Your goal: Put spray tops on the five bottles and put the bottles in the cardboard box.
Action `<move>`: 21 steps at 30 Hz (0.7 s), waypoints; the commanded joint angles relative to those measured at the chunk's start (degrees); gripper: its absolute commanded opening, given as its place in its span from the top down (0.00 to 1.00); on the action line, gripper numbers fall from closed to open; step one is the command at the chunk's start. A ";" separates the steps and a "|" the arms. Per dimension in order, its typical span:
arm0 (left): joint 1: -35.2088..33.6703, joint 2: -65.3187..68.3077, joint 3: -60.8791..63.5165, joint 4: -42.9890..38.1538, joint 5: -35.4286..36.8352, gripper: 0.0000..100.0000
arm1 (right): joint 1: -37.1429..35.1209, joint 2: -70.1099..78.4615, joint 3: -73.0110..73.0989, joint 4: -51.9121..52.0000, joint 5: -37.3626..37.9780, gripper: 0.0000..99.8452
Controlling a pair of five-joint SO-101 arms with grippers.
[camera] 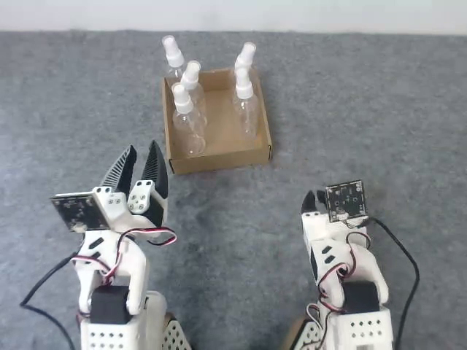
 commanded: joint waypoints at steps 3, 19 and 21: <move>0.18 -1.05 -0.75 0.18 -0.53 0.87 | 0.75 -0.92 1.14 7.78 -0.62 0.99; 0.35 -1.05 10.86 -3.08 -14.07 0.86 | 1.01 -0.92 1.14 21.76 -0.53 0.99; 0.35 -1.05 11.03 -2.37 -13.98 0.86 | 1.01 -0.92 1.14 23.08 -0.53 0.99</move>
